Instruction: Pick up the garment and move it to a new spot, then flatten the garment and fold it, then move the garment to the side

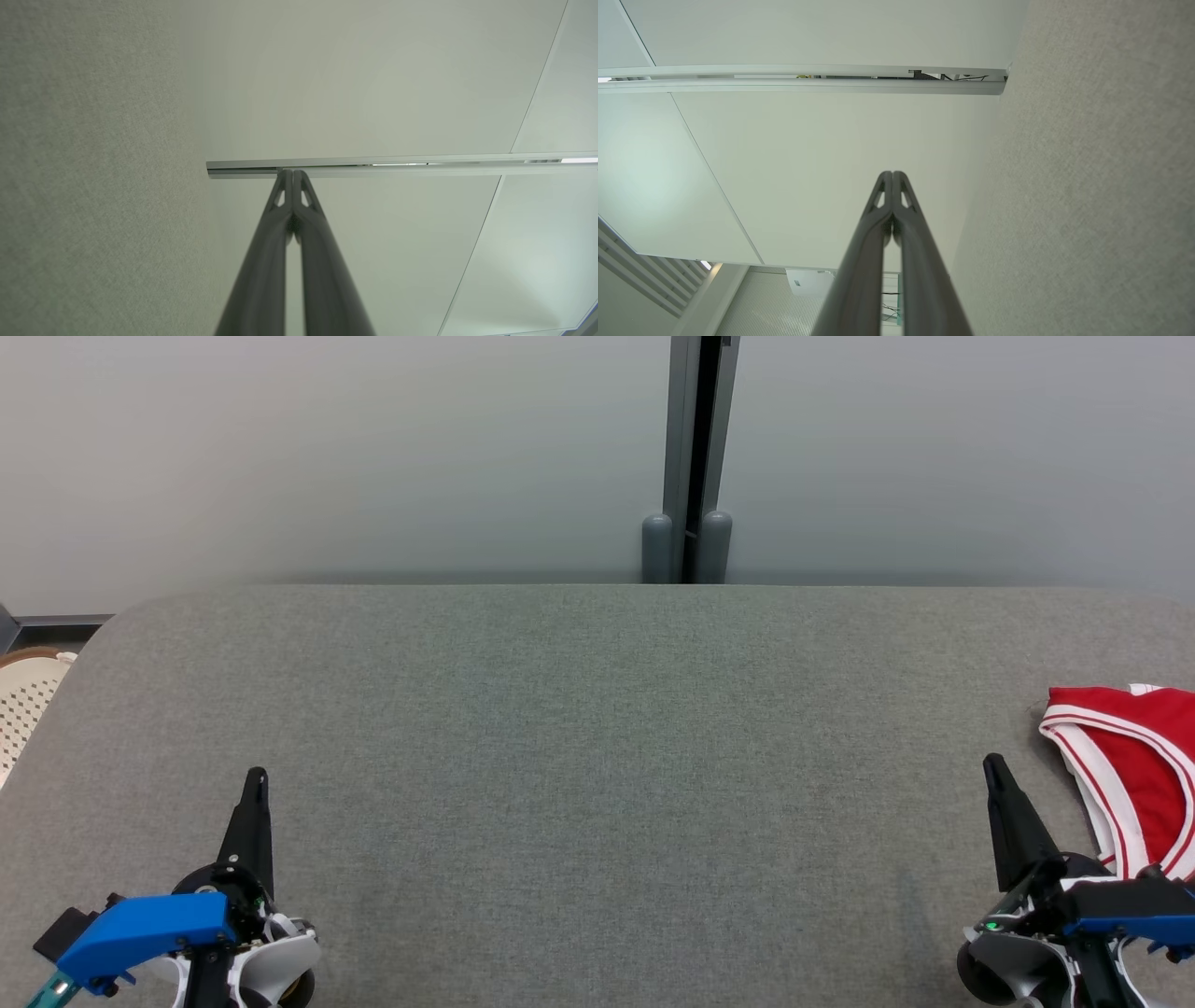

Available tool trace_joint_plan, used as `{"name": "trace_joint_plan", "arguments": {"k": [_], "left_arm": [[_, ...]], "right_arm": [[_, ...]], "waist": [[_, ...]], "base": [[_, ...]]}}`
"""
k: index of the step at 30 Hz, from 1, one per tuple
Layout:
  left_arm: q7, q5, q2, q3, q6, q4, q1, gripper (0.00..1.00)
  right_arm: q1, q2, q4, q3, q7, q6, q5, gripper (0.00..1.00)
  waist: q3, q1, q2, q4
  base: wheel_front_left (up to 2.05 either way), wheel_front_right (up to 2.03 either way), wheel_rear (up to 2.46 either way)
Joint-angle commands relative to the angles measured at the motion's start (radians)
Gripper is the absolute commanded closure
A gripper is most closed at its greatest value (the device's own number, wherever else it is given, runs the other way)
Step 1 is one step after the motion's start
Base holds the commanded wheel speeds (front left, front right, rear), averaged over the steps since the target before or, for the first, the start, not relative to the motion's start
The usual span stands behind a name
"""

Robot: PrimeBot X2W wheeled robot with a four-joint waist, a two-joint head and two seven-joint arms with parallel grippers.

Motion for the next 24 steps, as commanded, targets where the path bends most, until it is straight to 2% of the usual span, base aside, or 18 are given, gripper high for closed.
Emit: {"name": "trace_joint_plan", "arguments": {"k": [1,24], "left_arm": [[0.004,-0.002,0.000,0.002,-0.003,-0.005,-0.010,1.00],[0.004,-0.002,0.000,0.002,-0.003,-0.005,-0.010,1.00]], "right_arm": [[0.012,-0.006,-0.004,-0.002,0.004,0.000,0.002,1.00],[0.012,-0.006,-0.004,-0.002,0.004,0.000,0.003,1.00]], "waist": [[0.000,0.0000,-0.0001,0.000],[0.000,0.0000,-0.0001,0.000]], "base": [[0.00,0.00,0.00],[0.00,0.00,0.00]]}}
